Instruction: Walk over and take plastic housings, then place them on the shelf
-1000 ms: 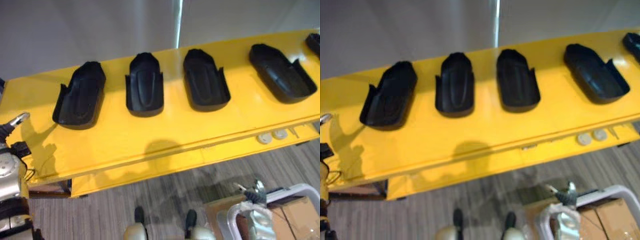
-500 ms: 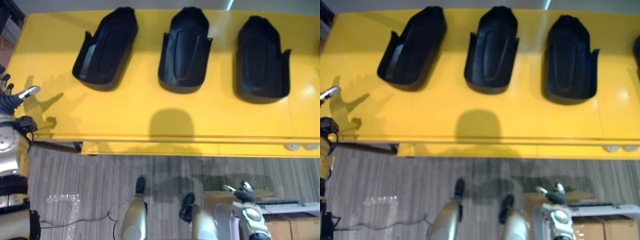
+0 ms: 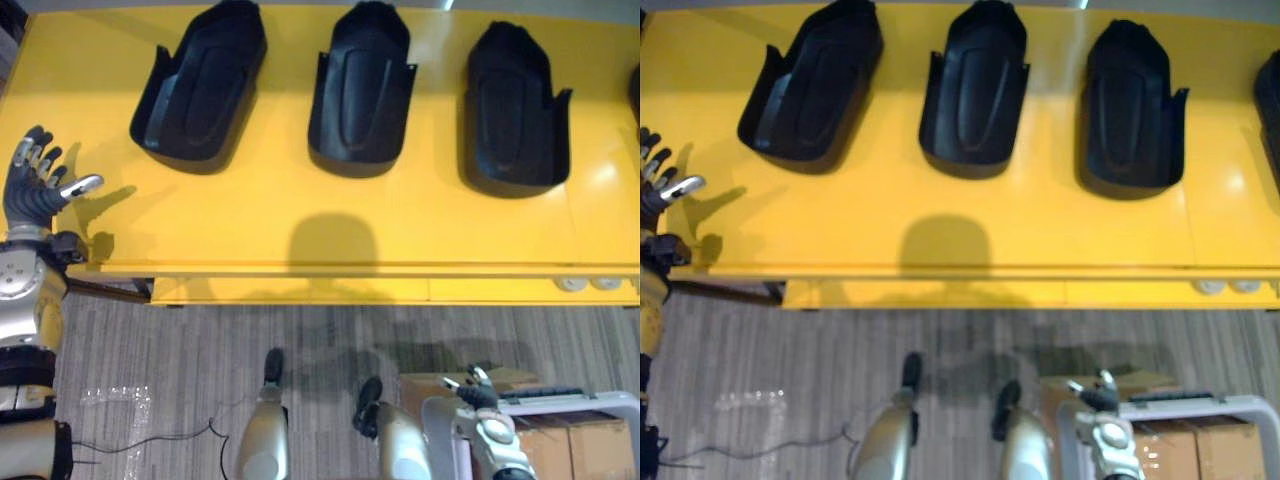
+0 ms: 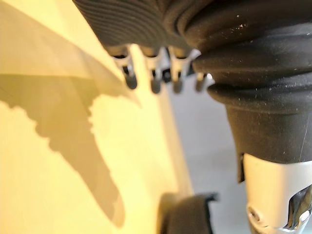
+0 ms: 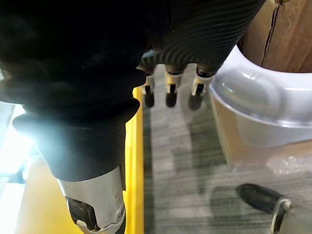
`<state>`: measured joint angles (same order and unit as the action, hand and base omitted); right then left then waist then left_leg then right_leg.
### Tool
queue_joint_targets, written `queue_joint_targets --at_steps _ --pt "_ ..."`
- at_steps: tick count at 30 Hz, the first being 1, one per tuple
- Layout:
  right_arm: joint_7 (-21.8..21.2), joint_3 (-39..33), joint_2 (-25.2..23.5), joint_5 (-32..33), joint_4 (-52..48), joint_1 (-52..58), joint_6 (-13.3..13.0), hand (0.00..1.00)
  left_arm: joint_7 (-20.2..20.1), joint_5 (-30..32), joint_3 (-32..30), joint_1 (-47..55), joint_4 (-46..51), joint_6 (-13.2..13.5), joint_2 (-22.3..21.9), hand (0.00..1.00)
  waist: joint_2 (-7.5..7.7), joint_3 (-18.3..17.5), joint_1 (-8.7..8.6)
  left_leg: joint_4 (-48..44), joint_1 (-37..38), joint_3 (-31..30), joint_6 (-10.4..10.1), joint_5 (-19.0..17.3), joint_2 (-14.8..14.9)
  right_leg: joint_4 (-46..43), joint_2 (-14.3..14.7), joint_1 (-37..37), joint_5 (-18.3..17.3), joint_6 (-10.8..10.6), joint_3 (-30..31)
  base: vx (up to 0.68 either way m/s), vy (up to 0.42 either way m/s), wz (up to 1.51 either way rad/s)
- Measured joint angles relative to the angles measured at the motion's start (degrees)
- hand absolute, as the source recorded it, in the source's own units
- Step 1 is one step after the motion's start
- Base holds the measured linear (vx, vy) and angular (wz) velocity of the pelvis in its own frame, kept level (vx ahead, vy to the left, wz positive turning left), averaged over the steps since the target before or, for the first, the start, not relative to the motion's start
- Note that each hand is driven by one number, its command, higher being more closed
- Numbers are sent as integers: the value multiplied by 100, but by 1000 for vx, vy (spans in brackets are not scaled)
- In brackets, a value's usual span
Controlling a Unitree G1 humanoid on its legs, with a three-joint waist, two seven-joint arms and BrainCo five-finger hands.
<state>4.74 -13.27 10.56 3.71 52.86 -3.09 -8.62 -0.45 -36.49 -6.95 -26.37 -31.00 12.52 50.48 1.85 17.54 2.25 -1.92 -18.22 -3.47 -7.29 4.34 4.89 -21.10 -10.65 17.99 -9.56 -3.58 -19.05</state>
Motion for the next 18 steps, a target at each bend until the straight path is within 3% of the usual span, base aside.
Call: queue_joint_targets --at_steps 4,18 --pt "-12 0 -12 1 -1 -9 0 0 15 -144 109 -189 0 59 -220 0 15 14 -19 28 9 66 0 -2 1 70 -4 6 40 -30 47 15 11 -7" --pt "-113 3 -140 7 10 -183 16 0 6 -590 149 -691 4 255 -382 0 86 206 -21 89 7 265 0 -4 13 167 0 114 119 -34 216 12 2 -5"
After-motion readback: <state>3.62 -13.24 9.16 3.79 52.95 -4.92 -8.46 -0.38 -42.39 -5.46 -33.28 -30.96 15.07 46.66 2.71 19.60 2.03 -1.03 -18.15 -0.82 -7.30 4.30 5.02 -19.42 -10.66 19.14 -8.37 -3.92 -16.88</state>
